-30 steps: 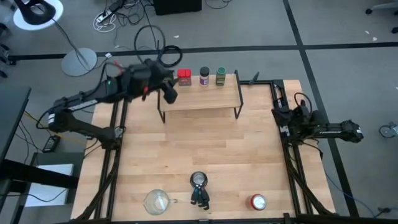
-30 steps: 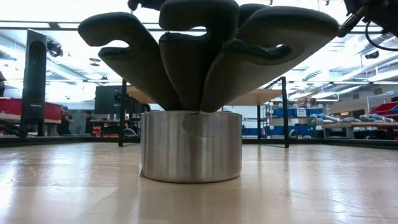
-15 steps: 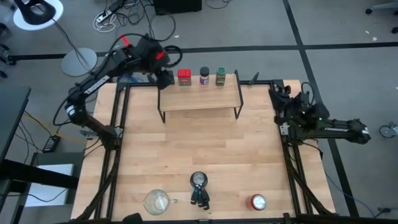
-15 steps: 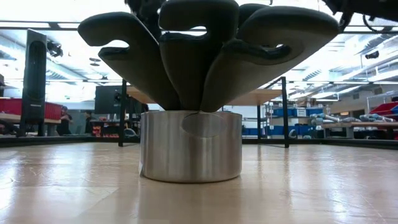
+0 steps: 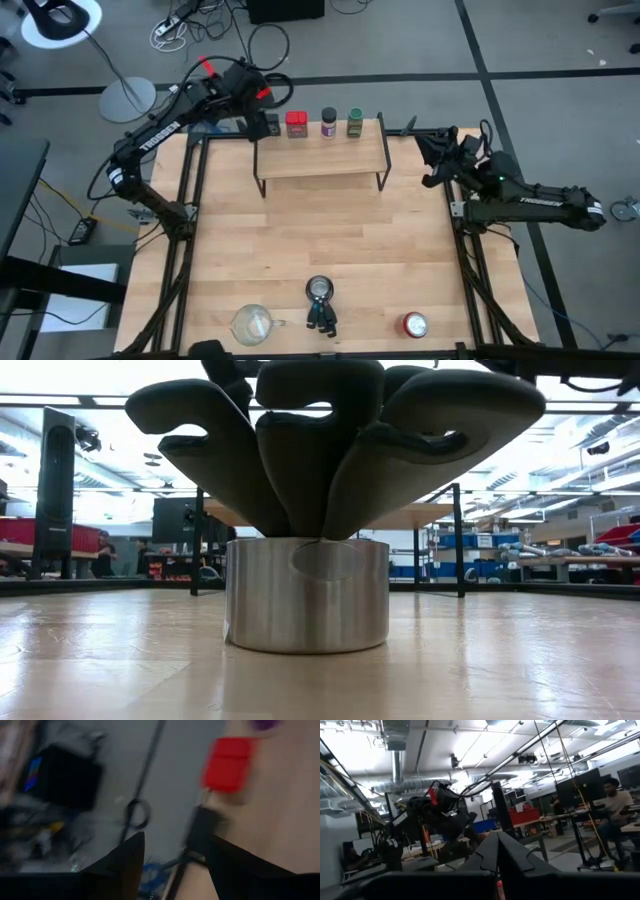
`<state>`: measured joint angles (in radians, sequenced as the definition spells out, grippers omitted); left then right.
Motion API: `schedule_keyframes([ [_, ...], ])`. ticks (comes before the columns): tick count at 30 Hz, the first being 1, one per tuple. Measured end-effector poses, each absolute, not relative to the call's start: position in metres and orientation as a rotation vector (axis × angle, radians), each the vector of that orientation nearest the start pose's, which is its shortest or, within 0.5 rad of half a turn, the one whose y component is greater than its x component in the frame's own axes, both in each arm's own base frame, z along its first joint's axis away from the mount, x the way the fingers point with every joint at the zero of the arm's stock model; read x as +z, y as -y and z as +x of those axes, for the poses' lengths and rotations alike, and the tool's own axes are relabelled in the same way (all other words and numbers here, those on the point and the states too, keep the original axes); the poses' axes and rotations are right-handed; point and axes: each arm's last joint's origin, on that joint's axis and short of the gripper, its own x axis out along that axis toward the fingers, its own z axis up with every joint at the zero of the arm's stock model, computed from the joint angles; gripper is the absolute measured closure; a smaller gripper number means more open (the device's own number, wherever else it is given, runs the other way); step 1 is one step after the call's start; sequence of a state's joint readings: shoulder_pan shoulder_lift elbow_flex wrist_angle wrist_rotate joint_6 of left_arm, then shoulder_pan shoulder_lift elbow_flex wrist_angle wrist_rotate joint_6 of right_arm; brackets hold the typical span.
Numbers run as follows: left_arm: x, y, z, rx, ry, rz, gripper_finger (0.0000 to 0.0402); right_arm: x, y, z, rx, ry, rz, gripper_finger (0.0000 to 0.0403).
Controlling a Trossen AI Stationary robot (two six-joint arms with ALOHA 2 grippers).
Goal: Shelf spices
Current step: Remove the black seasoning can from the shelf
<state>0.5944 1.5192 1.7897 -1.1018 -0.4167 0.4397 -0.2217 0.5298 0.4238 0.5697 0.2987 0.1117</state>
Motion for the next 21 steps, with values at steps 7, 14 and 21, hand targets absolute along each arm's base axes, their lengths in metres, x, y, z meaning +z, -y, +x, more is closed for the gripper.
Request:
schedule_keyframes([
  [7, 0.422, -0.172, 0.235, 0.797, -1.028, 0.278, 0.0198, 0.313, 0.043, 0.130, -0.537, 0.505, 0.209, 0.0392],
  [14, 0.422, -0.173, 0.240, 0.678, -1.022, 0.362, 0.0189, 0.310, 0.055, 0.133, -0.623, 0.494, 0.207, 0.0371],
  [21, 0.420, -0.178, 0.239, 0.610, -1.037, 0.388, 0.0142, 0.311, 0.063, 0.134, -0.598, 0.512, 0.171, 0.0325],
])
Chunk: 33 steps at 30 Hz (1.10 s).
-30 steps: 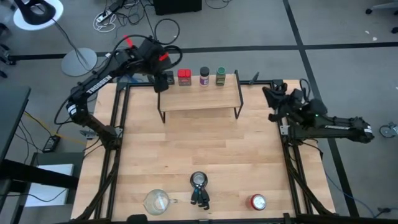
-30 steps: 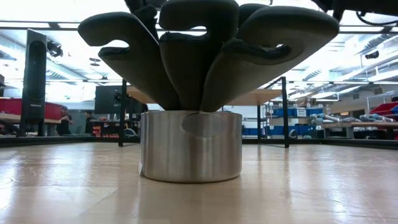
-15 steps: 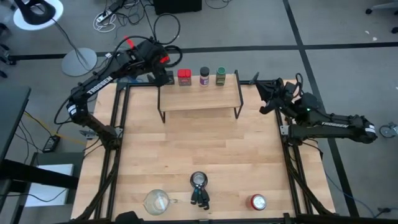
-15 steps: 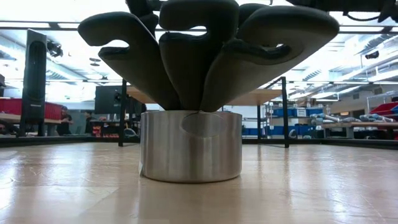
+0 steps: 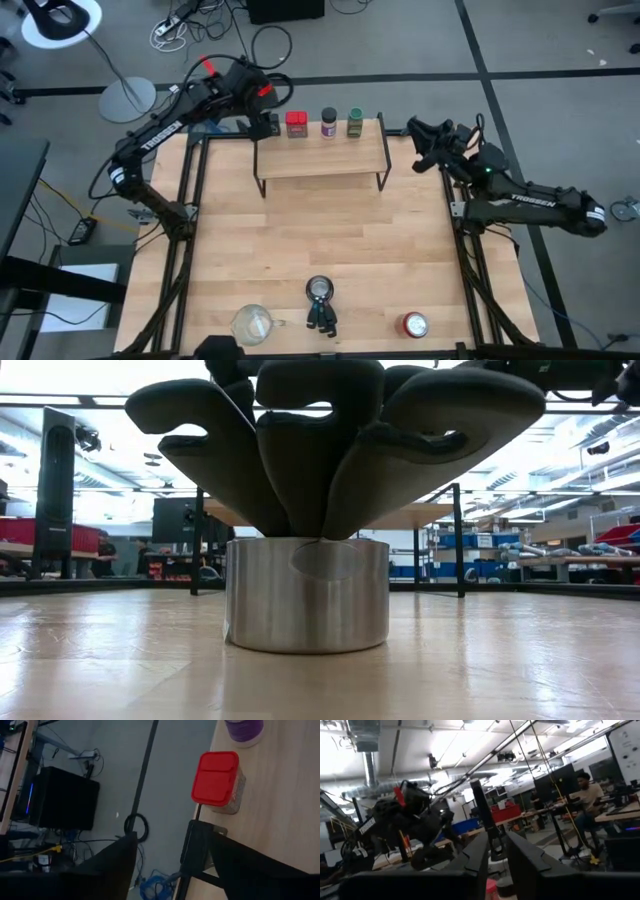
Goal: Shelf spices
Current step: Remove the black seasoning can from the shelf
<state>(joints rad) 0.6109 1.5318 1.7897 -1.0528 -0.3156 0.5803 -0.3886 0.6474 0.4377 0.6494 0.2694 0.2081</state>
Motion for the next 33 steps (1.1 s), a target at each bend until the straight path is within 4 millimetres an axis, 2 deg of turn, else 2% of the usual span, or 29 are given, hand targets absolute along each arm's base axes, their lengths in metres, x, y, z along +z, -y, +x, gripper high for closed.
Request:
schedule_keyframes([
  [4, 0.409, -0.189, 0.244, 0.618, -1.111, 0.406, 0.0113, 0.311, 0.065, 0.135, -0.563, 0.510, 0.155, 0.0303],
  [9, 0.385, -0.200, 0.254, 0.571, -1.244, 0.386, 0.0089, 0.312, 0.065, 0.135, -0.513, 0.516, 0.137, 0.0285],
  [18, 0.348, -0.215, 0.275, 0.481, -1.372, 0.341, 0.0082, 0.312, 0.065, 0.136, -0.491, 0.511, 0.134, 0.0275],
  [28, 0.337, -0.220, 0.278, 0.433, -1.398, 0.304, 0.0083, 0.312, 0.065, 0.136, -0.492, 0.510, 0.133, 0.0276],
  [33, 0.337, -0.220, 0.279, 0.424, -1.386, 0.298, 0.0100, 0.312, 0.065, 0.136, -0.493, 0.510, 0.132, 0.0275],
])
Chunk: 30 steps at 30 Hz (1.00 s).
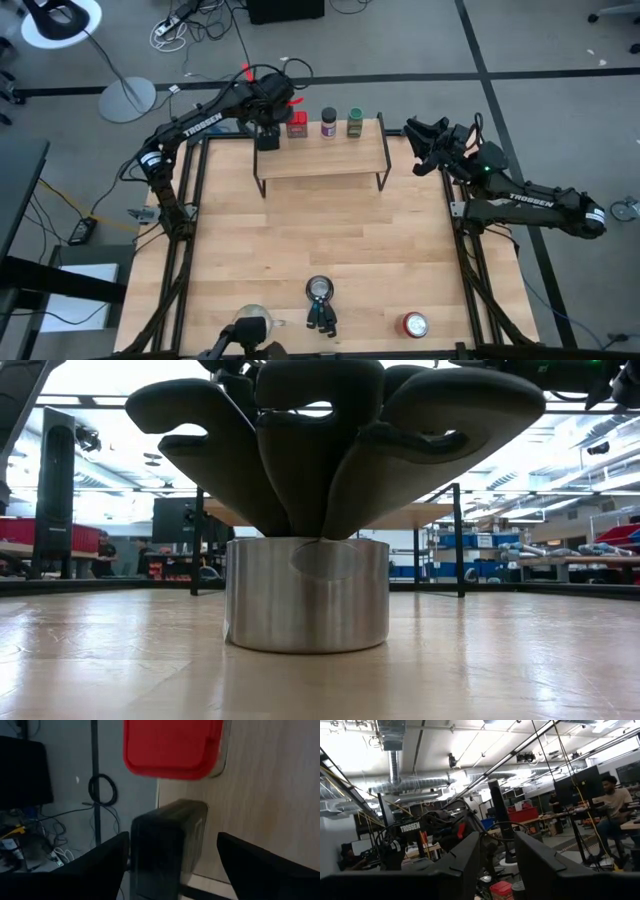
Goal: Shelf spices
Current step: Remove the black seasoning can from the shelf
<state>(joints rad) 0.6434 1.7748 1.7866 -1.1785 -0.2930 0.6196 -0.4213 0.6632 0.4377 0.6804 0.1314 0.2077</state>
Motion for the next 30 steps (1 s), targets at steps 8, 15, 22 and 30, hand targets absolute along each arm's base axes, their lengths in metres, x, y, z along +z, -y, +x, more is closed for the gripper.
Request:
schedule_keyframes([
  [8, 0.336, -0.217, 0.278, 0.387, -1.385, 0.252, 0.0210, 0.312, 0.065, 0.136, -0.495, 0.510, 0.133, 0.0277],
  [15, 0.337, -0.213, 0.276, 0.404, -1.403, 0.205, 0.0284, 0.311, 0.066, 0.138, -0.500, 0.502, 0.134, 0.0277],
  [22, 0.363, -0.196, 0.279, 0.420, -1.379, 0.167, 0.0284, 0.308, 0.068, 0.141, -0.524, 0.485, 0.140, 0.0277],
  [30, 0.414, -0.151, 0.287, 0.269, -1.182, 0.050, 0.0284, 0.309, 0.068, 0.141, -0.527, 0.497, 0.140, 0.0277],
])
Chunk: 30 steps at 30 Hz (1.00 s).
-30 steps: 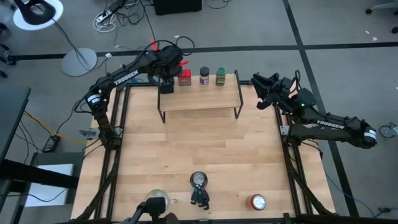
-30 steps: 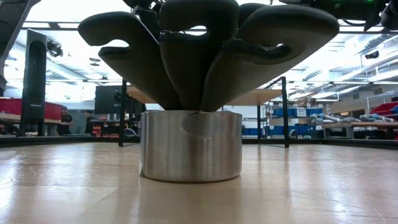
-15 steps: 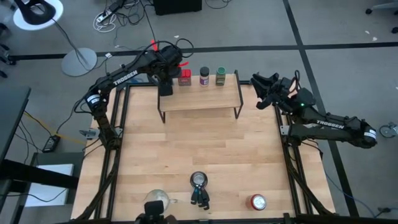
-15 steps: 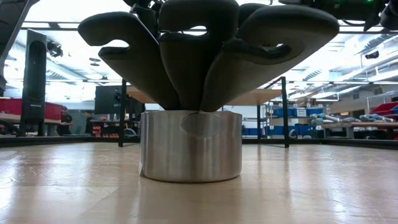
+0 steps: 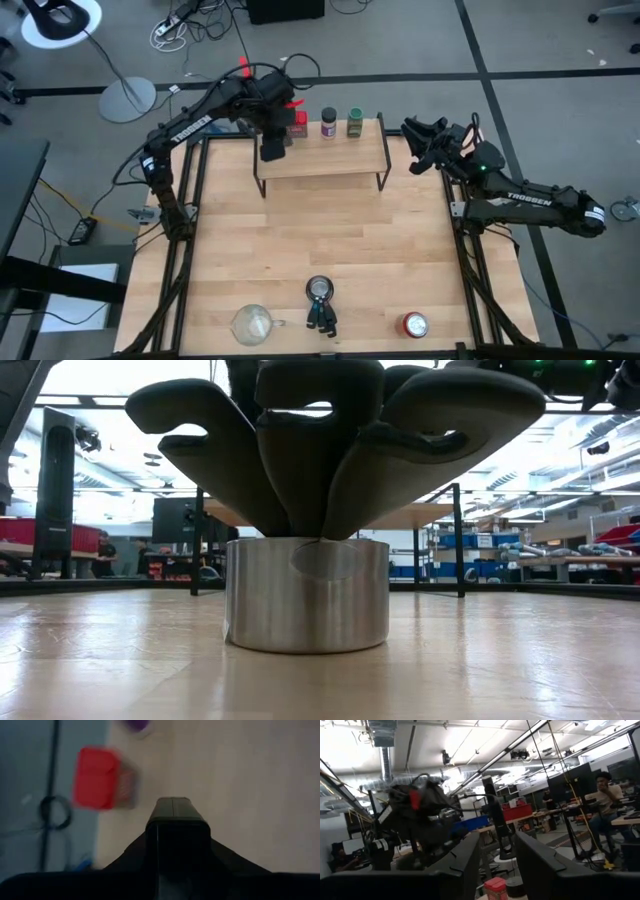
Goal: Shelf spices
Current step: Remove the black seasoning can from the shelf
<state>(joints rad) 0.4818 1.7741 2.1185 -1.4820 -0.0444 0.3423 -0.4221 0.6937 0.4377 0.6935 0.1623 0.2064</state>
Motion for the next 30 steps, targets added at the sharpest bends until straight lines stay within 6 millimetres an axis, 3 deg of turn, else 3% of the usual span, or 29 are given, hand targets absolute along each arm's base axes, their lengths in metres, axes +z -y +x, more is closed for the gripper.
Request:
schedule_keyframes([
  [5, 0.424, -0.115, 0.292, 0.186, -1.171, 0.004, 0.0284, 0.310, 0.068, 0.140, -0.525, 0.508, 0.138, 0.0277],
  [12, 0.404, -0.055, 0.313, 0.131, -1.255, -0.003, 0.0284, 0.311, 0.068, 0.140, -0.525, 0.513, 0.138, 0.0277],
  [20, 0.339, -0.003, 0.330, 0.093, -1.412, 0.034, 0.0284, 0.312, 0.068, 0.140, -0.522, 0.526, 0.136, 0.0277],
  [30, 0.252, 0.023, 0.329, 0.068, -1.512, 0.012, 0.0278, 0.314, 0.066, 0.139, -0.504, 0.555, 0.159, 0.0277],
])
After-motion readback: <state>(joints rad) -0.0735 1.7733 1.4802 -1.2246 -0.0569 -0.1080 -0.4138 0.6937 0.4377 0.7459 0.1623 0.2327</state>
